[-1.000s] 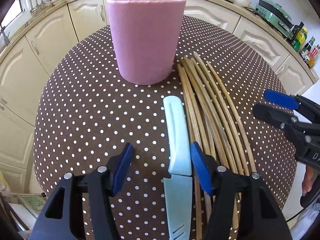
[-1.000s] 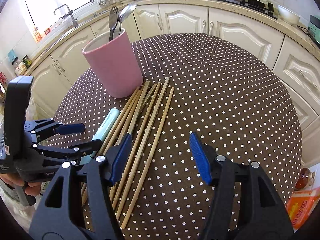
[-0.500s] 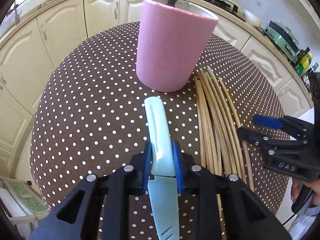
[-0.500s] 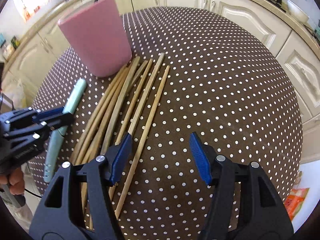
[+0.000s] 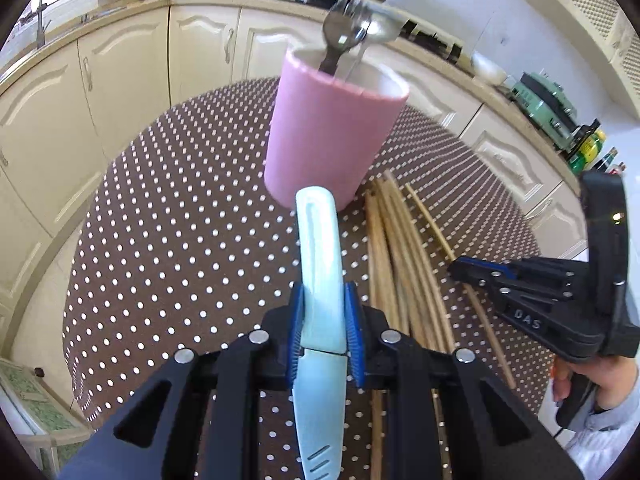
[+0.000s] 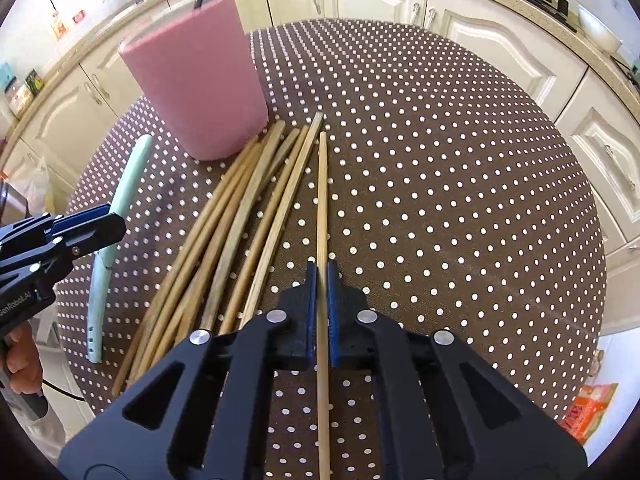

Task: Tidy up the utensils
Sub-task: 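Lower knife and chopstick into the pink cup and open both tools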

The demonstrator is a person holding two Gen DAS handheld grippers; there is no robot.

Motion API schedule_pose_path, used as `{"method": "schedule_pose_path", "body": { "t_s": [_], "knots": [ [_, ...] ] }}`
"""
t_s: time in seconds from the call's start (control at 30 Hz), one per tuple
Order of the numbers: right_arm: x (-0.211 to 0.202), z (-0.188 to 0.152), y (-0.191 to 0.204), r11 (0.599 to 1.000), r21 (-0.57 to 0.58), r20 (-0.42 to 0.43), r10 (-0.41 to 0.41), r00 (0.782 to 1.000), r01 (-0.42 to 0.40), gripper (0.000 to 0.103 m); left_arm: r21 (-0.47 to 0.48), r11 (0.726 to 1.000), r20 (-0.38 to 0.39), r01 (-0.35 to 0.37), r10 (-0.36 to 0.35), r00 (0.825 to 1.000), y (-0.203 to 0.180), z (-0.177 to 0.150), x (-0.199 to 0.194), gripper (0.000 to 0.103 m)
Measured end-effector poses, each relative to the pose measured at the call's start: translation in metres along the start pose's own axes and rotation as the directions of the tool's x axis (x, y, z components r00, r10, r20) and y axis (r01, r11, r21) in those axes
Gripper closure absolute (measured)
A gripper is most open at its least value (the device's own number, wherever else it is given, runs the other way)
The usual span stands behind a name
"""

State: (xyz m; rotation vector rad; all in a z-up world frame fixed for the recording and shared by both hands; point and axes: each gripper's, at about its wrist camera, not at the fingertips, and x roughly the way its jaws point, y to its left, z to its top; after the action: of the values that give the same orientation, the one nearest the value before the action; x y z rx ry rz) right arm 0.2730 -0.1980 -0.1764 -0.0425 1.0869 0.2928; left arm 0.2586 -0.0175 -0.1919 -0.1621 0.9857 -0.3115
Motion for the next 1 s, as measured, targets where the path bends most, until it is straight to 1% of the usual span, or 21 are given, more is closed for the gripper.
{"method": "schedule_pose_path", "body": {
  "t_s": [0.1, 0.2, 0.27, 0.37, 0.53, 0.7, 0.77, 0.8, 0.87, 1.0],
  "knots": [
    [-0.015, 0.000, -0.003, 1.000, 0.010, 0.057, 0.029, 0.998, -0.029, 0.098, 0.016, 1.000, 0.031, 0.010, -0.011, 0.999, -0.003, 0.001, -0.014, 0.083],
    [-0.033, -0.001, -0.009, 0.998, 0.007, 0.116, 0.059, 0.991, -0.060, 0.098, 0.027, 0.999, 0.065, 0.026, -0.027, 0.998, -0.005, 0.002, -0.027, 0.083],
    [-0.048, 0.000, -0.009, 0.997, 0.005, 0.159, 0.075, 0.984, -0.077, 0.098, 0.032, 0.999, 0.085, 0.035, -0.038, 0.996, -0.009, 0.003, -0.035, 0.083],
    [-0.067, -0.001, 0.001, 0.993, 0.002, 0.232, 0.114, 0.966, -0.117, 0.098, 0.051, 0.998, 0.126, 0.047, -0.053, 0.991, -0.015, 0.002, -0.048, 0.084],
    [-0.091, 0.005, 0.011, 0.985, -0.026, 0.334, 0.171, 0.927, -0.172, 0.097, 0.079, 0.995, 0.171, 0.066, -0.079, 0.982, -0.025, 0.004, -0.064, 0.084],
    [-0.103, 0.015, 0.028, 0.974, -0.048, 0.423, 0.221, 0.879, -0.222, 0.097, 0.093, 0.992, 0.213, 0.086, -0.104, 0.971, -0.030, 0.011, -0.079, 0.084],
    [-0.107, 0.022, 0.031, 0.968, -0.053, 0.440, 0.242, 0.864, -0.245, 0.097, 0.098, 0.991, 0.237, 0.094, -0.115, 0.965, -0.031, 0.016, -0.088, 0.084],
    [-0.109, 0.026, 0.033, 0.967, -0.057, 0.461, 0.247, 0.852, -0.250, 0.097, 0.099, 0.990, 0.246, 0.096, -0.118, 0.962, -0.032, 0.018, -0.090, 0.084],
    [-0.110, 0.028, 0.039, 0.963, -0.059, 0.481, 0.259, 0.838, -0.264, 0.097, 0.111, 0.989, 0.270, 0.098, -0.125, 0.955, -0.035, 0.025, -0.098, 0.084],
    [-0.116, 0.045, 0.044, 0.955, -0.059, 0.543, 0.275, 0.793, -0.291, 0.097, 0.133, 0.987, 0.319, 0.090, -0.129, 0.939, -0.041, 0.041, -0.110, 0.084]
  ]
}}
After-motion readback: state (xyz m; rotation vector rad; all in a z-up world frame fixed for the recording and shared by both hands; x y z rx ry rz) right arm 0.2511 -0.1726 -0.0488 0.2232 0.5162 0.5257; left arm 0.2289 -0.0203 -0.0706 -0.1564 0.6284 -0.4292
